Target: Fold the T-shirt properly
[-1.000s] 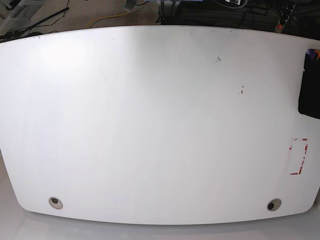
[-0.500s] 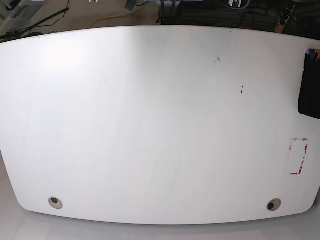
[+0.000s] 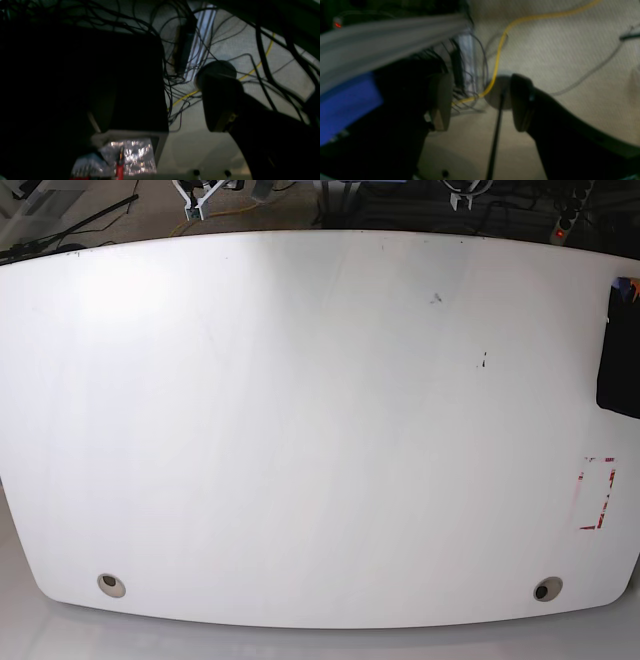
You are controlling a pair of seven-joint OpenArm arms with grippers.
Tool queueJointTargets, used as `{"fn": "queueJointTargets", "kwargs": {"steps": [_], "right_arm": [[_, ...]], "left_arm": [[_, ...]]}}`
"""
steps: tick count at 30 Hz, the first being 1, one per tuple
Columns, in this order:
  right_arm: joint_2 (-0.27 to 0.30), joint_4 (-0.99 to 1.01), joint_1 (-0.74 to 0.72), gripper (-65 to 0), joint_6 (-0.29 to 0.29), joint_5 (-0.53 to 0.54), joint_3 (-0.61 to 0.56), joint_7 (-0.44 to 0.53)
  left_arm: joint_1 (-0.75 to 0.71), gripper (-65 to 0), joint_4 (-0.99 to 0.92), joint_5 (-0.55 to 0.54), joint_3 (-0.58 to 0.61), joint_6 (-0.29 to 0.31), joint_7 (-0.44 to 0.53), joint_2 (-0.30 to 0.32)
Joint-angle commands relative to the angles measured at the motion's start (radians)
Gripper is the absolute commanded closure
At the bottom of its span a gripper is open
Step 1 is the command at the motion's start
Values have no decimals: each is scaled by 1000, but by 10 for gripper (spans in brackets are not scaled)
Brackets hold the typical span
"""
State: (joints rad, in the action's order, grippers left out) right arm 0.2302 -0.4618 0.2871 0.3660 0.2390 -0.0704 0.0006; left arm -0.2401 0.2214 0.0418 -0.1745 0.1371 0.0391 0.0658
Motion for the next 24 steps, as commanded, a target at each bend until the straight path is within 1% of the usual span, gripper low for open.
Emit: {"fn": "queueJointTargets", "kwargs": {"steps": [1,3,4,11,17,24], "right_arm": [[11,61,-41,-341,-8,4,-22,11],[11,97,-79,-341,-32,4,-38,11],[11,107,-91,-341,-38,4,-45,11],[8,119,-145,-341,-46,4,-104,9],[4,119,-145,-341,-46,4,-151,9],[7,119,-144,-341,-48,7,-144,11]], "left_arm": [[37,-493,-80,-1,3,-67,35,1],[63,-494,-98,-1,3,-106,35,1],[72,-494,-103,0,3,-112,34,1],[115,-494,-107,0,3,-113,-17,-1],[115,-494,-107,-1,3,-115,-21,-5],[115,-494,-107,-3,3,-115,-20,-5]]}}
